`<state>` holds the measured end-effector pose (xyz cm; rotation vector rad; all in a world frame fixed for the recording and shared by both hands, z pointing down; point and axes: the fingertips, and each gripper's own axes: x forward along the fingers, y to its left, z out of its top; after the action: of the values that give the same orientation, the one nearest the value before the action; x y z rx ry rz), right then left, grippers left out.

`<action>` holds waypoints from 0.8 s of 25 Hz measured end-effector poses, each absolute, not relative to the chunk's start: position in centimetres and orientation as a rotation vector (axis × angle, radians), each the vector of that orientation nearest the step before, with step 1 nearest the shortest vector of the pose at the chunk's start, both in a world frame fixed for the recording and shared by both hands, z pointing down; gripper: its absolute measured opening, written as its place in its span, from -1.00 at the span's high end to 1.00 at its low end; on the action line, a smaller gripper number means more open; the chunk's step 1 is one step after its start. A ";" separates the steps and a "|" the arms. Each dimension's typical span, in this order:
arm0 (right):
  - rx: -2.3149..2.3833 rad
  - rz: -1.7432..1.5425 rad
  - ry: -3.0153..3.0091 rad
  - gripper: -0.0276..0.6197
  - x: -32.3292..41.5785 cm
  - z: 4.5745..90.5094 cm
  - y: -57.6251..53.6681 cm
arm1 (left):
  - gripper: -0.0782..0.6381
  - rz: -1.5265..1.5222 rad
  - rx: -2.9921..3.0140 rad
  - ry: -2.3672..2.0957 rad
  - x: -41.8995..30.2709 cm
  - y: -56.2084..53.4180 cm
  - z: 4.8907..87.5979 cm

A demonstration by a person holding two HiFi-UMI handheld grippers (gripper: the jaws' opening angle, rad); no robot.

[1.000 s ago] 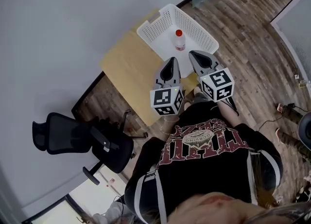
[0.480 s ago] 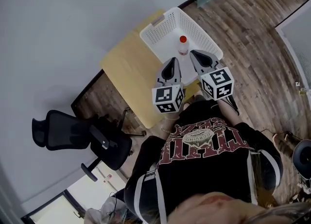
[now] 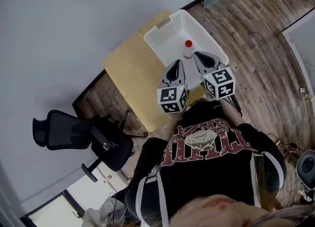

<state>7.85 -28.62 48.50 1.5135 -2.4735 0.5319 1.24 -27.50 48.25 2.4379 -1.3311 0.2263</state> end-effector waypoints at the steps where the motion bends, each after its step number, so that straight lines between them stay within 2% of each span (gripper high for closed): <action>1: 1.511 0.535 -2.469 0.86 7.9 48.7 -28.8 | 0.65 0.230 2.434 -1.335 1.2 -27.6 48.4; 20: 1.434 0.568 -2.388 0.84 8.6 52.3 -33.4 | 0.65 0.245 2.324 -1.353 0.8 -29.8 51.2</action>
<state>8.58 -33.42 52.34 1.4336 -2.3884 0.5678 0.76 -29.85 51.15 2.3235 -1.3534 0.2450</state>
